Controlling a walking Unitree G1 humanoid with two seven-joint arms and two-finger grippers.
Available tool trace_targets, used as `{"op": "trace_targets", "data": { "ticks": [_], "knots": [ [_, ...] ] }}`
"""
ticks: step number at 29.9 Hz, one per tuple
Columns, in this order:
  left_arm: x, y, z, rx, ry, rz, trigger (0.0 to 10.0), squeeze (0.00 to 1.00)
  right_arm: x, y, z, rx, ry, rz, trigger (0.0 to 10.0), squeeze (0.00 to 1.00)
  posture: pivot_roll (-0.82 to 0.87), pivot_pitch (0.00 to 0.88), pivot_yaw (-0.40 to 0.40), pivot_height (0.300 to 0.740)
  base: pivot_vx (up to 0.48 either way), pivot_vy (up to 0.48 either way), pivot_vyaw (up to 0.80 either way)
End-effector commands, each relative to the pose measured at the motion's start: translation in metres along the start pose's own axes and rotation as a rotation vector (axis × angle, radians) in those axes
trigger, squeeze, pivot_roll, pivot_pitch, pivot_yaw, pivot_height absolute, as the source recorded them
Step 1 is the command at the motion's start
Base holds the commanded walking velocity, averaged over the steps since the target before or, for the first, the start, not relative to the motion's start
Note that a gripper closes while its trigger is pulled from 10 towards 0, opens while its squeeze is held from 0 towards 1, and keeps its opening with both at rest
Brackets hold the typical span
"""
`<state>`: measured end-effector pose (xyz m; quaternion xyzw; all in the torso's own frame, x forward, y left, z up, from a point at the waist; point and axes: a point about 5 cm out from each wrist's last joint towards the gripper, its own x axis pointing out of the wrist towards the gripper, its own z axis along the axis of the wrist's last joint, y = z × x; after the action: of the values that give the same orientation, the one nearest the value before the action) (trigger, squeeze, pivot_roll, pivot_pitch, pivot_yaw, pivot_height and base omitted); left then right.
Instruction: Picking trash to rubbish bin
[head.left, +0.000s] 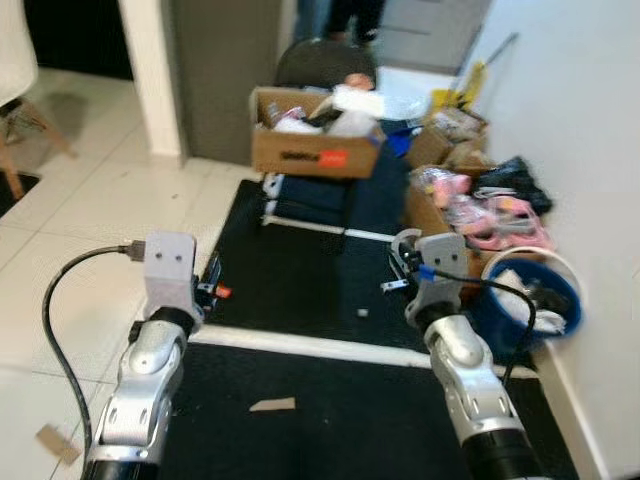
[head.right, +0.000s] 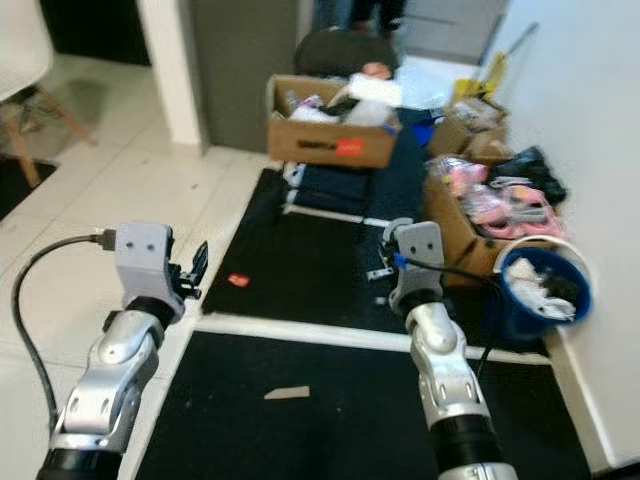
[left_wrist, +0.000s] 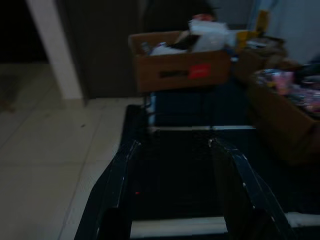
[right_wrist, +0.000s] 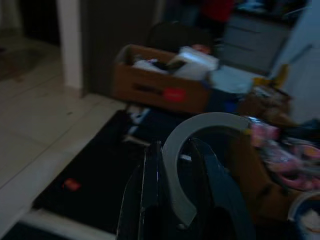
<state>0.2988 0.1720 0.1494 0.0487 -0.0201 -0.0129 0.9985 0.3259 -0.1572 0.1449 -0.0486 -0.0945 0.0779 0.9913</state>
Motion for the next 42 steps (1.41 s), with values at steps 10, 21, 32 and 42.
{"op": "trace_targets", "data": {
  "ticks": [10,21,32,42],
  "knots": [
    [-0.005,0.000,-0.005,-0.071,0.019,0.012,10.0,0.00,-0.003,0.004,-0.004,0.043,0.010,0.014,10.0,0.00,0.02,0.082,-0.065,0.740,0.000,0.000,-0.80],
    [-0.005,0.005,-0.007,-0.049,0.036,0.037,10.0,0.00,-0.003,0.009,-0.009,0.051,0.052,0.075,10.0,0.00,0.02,0.089,-0.061,0.740,0.000,0.000,-0.26],
    [-0.007,0.002,-0.006,-0.057,0.027,0.021,10.0,0.00,-0.003,0.013,-0.013,0.062,0.085,0.110,10.0,0.00,0.03,0.096,-0.063,0.740,0.118,0.000,0.00],
    [-0.008,-0.001,-0.005,-0.052,0.026,0.021,10.0,0.00,-0.004,0.020,-0.018,0.119,0.115,0.174,10.0,0.00,0.06,0.081,-0.069,0.740,0.358,0.000,0.00]
  ]
}}
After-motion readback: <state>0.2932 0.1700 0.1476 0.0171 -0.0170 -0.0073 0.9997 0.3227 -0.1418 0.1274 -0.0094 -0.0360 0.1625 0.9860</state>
